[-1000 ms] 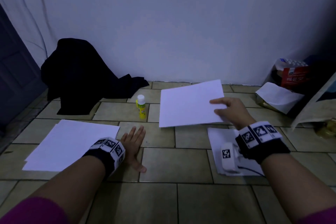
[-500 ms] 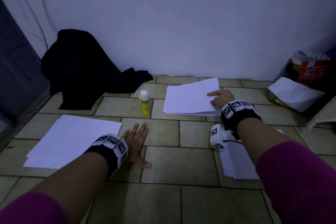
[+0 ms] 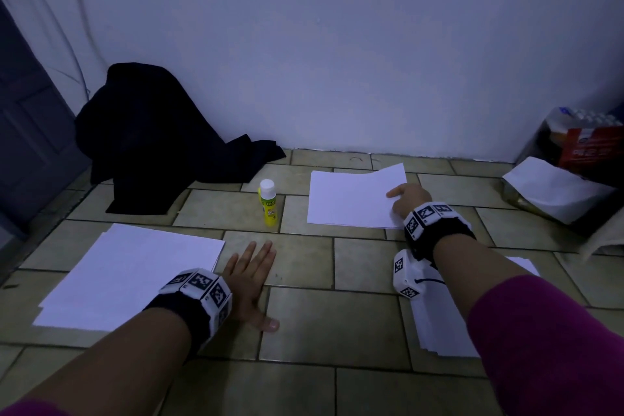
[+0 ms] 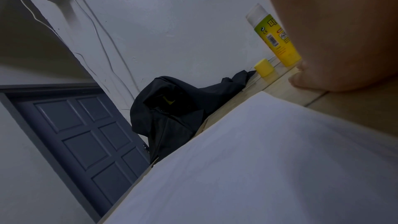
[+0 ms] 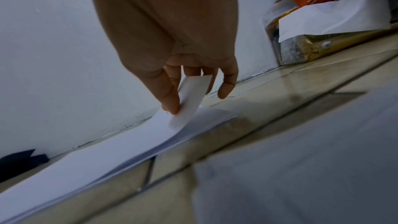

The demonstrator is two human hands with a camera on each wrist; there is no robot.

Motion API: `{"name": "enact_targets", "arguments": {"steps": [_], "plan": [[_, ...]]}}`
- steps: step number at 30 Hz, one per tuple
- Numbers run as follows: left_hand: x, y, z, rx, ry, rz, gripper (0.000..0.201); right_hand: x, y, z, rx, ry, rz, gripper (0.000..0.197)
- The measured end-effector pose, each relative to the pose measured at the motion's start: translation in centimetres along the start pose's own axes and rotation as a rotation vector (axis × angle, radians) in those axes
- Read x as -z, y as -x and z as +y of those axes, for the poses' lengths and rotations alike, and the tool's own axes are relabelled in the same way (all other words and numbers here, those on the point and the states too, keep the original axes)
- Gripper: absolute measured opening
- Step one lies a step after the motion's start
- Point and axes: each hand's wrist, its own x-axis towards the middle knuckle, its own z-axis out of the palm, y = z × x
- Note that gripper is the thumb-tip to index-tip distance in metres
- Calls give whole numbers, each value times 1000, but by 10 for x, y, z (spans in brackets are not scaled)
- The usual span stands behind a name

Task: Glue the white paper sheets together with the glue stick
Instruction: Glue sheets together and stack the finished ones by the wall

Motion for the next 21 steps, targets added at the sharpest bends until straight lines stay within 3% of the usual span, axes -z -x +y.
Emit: {"name": "enact_targets", "arguments": {"steps": [6, 13, 19, 21], "plan": [[0, 0, -2, -15, 1, -18, 126, 6, 0, -3, -7, 177, -104, 36], [0, -1, -2, -7, -20, -8, 125, -3, 9, -4, 10, 559, -78, 41], [-2, 1, -1, 19, -19, 38, 126, 2, 26, -11, 25, 499, -284, 72], [-1, 2, 0, 11, -25, 43, 143, -5, 22, 4, 57, 504, -289, 92]]}}
